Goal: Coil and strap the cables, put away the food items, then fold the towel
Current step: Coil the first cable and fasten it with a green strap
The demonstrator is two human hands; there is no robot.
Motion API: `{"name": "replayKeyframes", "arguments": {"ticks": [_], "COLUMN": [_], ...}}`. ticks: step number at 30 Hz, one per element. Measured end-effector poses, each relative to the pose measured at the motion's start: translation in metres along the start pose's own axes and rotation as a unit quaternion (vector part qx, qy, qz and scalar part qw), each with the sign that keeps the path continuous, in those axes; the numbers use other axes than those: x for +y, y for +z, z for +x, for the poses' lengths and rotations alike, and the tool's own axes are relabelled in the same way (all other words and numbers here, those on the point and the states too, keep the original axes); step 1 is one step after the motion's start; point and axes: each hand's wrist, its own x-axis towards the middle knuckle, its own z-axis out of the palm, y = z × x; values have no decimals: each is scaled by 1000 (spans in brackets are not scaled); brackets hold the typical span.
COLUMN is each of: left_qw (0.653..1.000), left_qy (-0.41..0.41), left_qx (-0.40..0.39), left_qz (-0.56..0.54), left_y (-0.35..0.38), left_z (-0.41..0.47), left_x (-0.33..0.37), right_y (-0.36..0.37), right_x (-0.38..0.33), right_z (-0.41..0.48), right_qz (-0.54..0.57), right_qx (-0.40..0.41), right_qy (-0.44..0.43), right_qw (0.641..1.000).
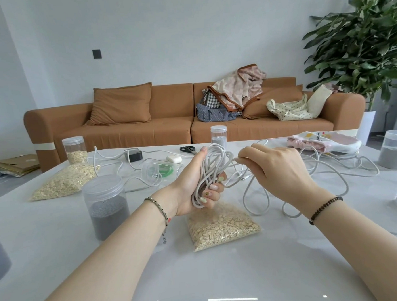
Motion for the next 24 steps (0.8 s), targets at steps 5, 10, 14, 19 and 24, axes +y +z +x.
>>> {"name": "replayKeyframes", "arguments": {"ticks": [5,10,14,19,24], "left_qw": [991,986,988,993,993], "left_qy": [49,62,59,52,38], "left_qx": [63,69,48,-9,-60], "left_qz": [109,141,133,108,93], "left_y": [2,-1,-2,8,13], "left_z": [3,6,5,5,2], "left_x": [-2,-3,-4,-7,-7], "right_y": [-3,-6,-6,-1,1], "right_x": [-3,-4,-2,1,1], "right_z": [1,3,2,-1,-2], "right_qz": [-18,-33,-30,58,87], "right_qx": [-5,11,4,7,-15], "right_qy": [-11,-26,-29,60,129], "right_qw": [1000,999,999,996,988]}}
